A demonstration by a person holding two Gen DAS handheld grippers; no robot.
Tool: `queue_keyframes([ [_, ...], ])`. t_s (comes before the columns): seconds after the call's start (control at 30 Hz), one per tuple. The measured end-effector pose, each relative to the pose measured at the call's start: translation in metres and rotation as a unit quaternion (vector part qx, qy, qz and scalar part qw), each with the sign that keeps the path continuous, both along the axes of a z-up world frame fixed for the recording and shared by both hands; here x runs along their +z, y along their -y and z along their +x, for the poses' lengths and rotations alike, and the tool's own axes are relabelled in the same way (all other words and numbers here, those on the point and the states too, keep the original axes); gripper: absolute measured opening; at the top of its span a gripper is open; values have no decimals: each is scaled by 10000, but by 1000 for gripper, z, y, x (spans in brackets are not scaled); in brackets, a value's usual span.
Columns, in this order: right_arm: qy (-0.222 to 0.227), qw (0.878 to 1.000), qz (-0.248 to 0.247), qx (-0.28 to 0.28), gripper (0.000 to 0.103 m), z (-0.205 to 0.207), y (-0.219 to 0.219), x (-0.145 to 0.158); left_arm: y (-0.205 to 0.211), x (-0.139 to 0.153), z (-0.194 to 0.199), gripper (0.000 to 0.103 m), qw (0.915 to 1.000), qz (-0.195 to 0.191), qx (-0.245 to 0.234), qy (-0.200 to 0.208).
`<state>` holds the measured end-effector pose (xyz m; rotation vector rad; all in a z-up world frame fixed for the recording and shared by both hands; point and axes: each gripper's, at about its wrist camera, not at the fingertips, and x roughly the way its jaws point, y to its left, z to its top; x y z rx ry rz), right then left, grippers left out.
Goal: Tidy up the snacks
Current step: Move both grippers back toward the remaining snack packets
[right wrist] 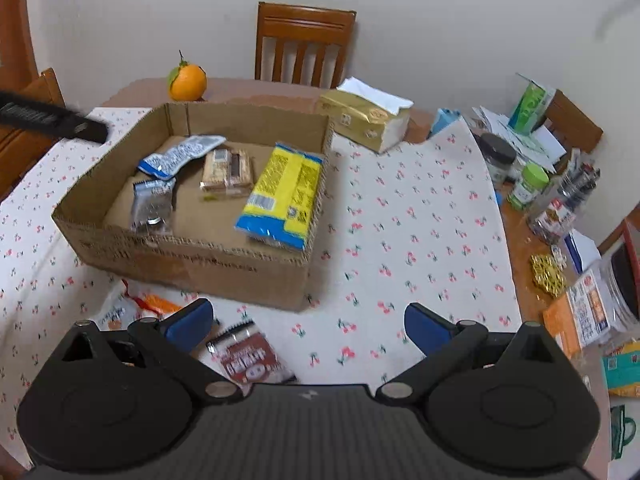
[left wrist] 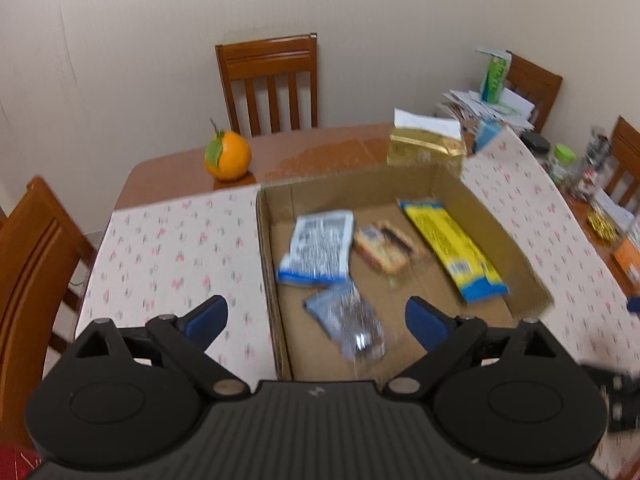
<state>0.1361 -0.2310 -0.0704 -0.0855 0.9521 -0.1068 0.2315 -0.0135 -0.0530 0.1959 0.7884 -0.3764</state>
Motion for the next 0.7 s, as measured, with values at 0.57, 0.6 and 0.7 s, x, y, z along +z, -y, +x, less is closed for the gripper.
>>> queue_keyframes([
  [0.57,-789,9949,355,-516,103,-40,2,-57,-10,-52,-109,96,9917,435,-1087,-539],
  [0.6,-812,9942,414,-577,103,-39,3,-60,-9,-52,-112,95,9904,459,-1179,-554],
  [0.7,-842,9923,412,-814,103,-36,7,-69,-8,-55,-120,96,9872,473,-1389,-629],
])
